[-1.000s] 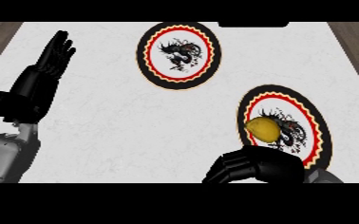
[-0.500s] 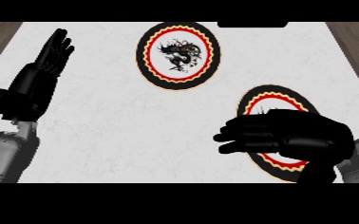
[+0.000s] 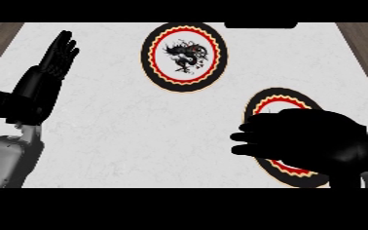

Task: Pick the lemon from the plate and place it in the plate

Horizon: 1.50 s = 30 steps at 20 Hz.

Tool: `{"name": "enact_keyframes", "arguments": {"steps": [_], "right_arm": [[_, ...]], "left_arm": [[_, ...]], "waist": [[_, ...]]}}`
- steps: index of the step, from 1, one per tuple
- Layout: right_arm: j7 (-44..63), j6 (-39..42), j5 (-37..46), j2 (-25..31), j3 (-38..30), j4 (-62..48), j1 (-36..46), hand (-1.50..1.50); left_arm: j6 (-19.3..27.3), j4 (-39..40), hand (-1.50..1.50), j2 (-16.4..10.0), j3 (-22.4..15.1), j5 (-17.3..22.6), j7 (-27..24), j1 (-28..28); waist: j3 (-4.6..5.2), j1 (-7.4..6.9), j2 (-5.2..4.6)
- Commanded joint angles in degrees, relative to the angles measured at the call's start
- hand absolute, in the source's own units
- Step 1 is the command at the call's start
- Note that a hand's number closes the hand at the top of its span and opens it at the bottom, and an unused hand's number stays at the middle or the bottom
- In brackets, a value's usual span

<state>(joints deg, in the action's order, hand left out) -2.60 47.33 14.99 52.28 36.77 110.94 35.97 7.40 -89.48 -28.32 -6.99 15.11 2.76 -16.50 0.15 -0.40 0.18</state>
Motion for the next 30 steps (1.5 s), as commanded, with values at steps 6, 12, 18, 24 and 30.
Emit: {"name": "enact_keyframes", "arguments": {"steps": [6, 12, 18, 24, 30], "right_arm": [[6.5, 5.3, 13.1, -8.3, 3.7, -0.9, -0.6, -1.50], [1.3, 2.6, 23.7, -9.3, 3.8, -8.4, 2.0, -1.50], [-3.7, -2.8, 32.6, -8.9, 5.6, -12.8, -3.9, -1.50], [-8.3, -1.7, 38.2, -13.3, 4.8, -20.5, -1.5, -1.50], [-12.4, -4.3, 44.6, -16.5, 6.0, -28.2, -2.8, -1.50]], "left_arm": [[-1.8, -1.7, 0.00, 0.6, 2.6, -1.0, 2.4, 0.1], [0.3, -0.4, 0.00, 4.7, 1.3, -4.6, 1.5, -0.6], [-4.4, 0.2, 0.00, 3.0, 5.6, -2.8, 1.2, 0.1], [-6.4, 2.8, 0.00, 5.0, 5.3, -4.8, 0.4, -0.4], [-5.9, -1.6, 0.00, 5.6, 6.5, -6.3, 3.0, 0.4]], "waist": [[-0.14, 0.08, -0.18], [-0.16, 0.01, -0.34], [-0.16, 0.25, -0.23], [-0.14, 0.12, -0.28], [-0.15, -0.09, -0.25]]}}
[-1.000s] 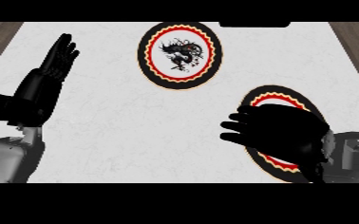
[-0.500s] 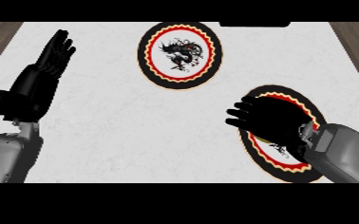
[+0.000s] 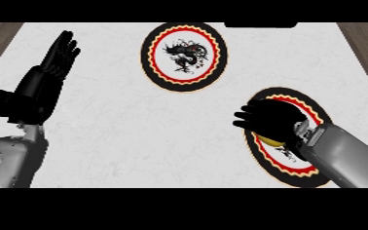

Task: Pick the lemon from the plate and place it in the plate

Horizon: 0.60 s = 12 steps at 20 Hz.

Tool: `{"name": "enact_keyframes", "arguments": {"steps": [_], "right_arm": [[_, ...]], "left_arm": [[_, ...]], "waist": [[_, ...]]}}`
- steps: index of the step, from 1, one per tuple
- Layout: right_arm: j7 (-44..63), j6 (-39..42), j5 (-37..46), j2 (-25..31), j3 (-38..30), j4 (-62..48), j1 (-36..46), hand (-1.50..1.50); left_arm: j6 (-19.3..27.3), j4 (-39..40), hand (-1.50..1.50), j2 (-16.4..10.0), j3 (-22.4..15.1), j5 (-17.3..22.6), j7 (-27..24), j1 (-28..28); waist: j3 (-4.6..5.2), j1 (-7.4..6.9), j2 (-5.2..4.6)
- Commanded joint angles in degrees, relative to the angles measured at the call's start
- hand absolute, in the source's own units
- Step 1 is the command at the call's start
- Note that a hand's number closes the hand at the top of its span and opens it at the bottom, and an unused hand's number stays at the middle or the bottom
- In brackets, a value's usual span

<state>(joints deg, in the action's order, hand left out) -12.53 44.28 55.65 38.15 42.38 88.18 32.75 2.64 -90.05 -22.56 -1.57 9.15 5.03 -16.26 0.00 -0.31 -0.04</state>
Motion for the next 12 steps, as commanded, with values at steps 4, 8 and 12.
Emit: {"name": "enact_keyframes", "arguments": {"steps": [4, 8, 12], "right_arm": [[-3.0, -5.9, 9.0, -2.1, 1.0, -6.3, -3.0, -1.50], [-6.3, -8.4, 8.4, -4.2, -2.2, -8.2, -4.0, 1.50], [-8.3, -21.8, 10.6, -9.2, -2.1, -12.4, -3.9, 1.50]], "left_arm": [[1.5, -1.3, 0.00, 2.7, 0.1, -2.8, 2.9, -2.0], [-1.6, -1.1, 0.00, -0.4, 3.8, -0.8, 4.6, -2.9], [-1.8, -0.8, 0.00, 2.1, 1.4, -2.1, 1.2, 0.1]], "waist": [[-0.02, 0.15, 0.02], [-0.02, 0.18, 0.04], [-0.05, -0.18, -0.11]]}}
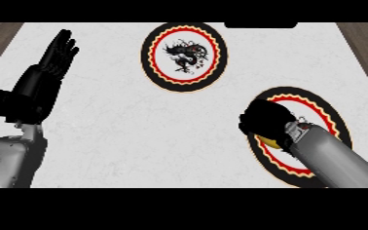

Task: Pick the lemon from the plate and place it in the plate

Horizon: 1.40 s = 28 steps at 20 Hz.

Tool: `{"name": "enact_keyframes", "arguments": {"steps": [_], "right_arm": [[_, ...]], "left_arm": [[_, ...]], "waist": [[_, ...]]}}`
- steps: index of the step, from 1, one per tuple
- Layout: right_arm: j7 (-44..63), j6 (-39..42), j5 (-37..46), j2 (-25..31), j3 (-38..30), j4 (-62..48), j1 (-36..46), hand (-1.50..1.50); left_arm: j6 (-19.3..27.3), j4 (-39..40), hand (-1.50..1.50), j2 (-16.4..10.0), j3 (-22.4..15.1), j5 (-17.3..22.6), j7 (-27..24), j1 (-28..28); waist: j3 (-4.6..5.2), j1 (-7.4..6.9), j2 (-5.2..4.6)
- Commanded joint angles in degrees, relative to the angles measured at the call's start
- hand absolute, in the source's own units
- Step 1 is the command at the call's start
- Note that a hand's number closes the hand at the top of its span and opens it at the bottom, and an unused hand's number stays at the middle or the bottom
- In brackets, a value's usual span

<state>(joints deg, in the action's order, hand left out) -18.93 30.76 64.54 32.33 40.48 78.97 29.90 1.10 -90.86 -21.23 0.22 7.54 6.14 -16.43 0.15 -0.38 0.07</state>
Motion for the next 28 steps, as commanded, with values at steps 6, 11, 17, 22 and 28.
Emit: {"name": "enact_keyframes", "arguments": {"steps": [6, 11, 17, 22, 28], "right_arm": [[12.4, -11.1, -4.1, -0.8, -20.7, -6.5, -4.1, 1.50], [29.7, -17.0, -8.3, -0.2, -39.0, -12.9, -6.4, 1.50], [32.4, -23.1, -12.7, -3.5, -45.4, -7.7, -7.3, 1.50], [30.6, -21.1, -17.8, -6.3, -45.4, 5.4, -6.4, 1.50], [32.5, -20.5, -24.6, -14.0, -45.3, 11.6, -1.4, 1.50]], "left_arm": [[0.2, -1.2, 0.00, -0.3, 2.3, 0.6, 0.2, 2.2], [1.2, -1.4, 0.00, -0.2, 2.5, -0.4, -0.4, 3.9], [-1.7, 0.0, 0.00, -0.4, 2.5, 0.6, -1.1, 1.7], [-0.3, -0.1, 0.00, 1.4, 1.0, -1.3, -0.2, 1.6], [-1.1, -0.6, 0.00, 2.3, 0.8, -1.1, -1.1, 1.8]], "waist": [[-0.37, 2.83, 0.02], [-0.38, 4.99, 0.31], [-0.14, 1.27, 0.01], [-0.13, 1.29, 0.21], [-0.14, 0.58, 0.05]]}}
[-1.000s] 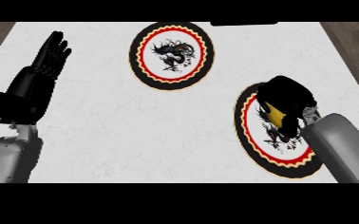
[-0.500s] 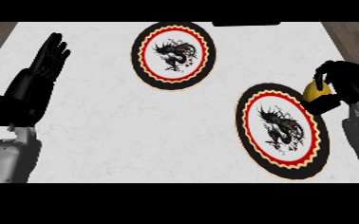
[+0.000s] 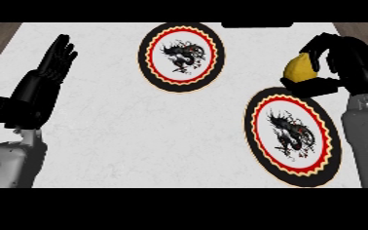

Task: Pick the lemon from the plate and place it in the plate

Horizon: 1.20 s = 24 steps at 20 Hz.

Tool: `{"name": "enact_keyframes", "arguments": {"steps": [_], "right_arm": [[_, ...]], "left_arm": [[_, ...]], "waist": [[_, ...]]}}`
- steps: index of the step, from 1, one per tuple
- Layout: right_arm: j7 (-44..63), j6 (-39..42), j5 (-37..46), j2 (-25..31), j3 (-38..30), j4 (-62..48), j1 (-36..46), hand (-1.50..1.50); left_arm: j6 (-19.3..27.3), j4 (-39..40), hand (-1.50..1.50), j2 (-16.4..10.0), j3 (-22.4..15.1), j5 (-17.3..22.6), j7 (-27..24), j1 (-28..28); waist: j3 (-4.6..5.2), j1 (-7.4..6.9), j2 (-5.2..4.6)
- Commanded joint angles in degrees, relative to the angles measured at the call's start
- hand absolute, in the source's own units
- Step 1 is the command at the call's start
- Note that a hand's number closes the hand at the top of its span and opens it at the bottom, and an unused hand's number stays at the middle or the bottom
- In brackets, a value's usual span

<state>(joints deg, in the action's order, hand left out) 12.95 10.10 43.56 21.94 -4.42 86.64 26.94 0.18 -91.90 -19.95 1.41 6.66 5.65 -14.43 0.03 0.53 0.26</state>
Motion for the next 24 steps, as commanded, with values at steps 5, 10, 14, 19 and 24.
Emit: {"name": "enact_keyframes", "arguments": {"steps": [5, 10, 14, 19, 24], "right_arm": [[5.3, 1.5, -2.6, -7.9, 3.2, 2.3, 8.6, 1.50], [10.0, -0.2, 1.1, -13.1, 6.9, -3.7, 17.0, 1.50], [7.3, -3.5, 0.3, -16.9, 5.4, -16.5, 24.4, 1.50], [5.6, -10.6, 1.0, -20.6, 2.4, -31.8, 33.0, 1.50], [4.9, -20.1, 0.8, -21.9, 5.3, -46.4, 38.4, 1.50]], "left_arm": [[-2.7, -0.1, 0.00, -0.7, 1.9, 0.8, 1.1, -1.2], [-3.0, -1.3, 0.00, 0.1, 1.5, -0.2, 2.2, -0.2], [-2.9, 3.3, 0.00, 0.9, 2.3, -1.1, -1.2, -2.5], [-3.1, 2.3, 0.00, 2.2, 1.6, -1.7, -2.7, 0.0], [-1.9, 0.1, 0.00, 2.7, 1.2, -2.5, 0.5, -3.0]], "waist": [[-0.01, -0.88, -0.27], [-0.01, -1.25, -0.28], [0.00, -1.33, -0.52], [0.01, -2.03, -0.70], [0.00, -2.95, -0.87]]}}
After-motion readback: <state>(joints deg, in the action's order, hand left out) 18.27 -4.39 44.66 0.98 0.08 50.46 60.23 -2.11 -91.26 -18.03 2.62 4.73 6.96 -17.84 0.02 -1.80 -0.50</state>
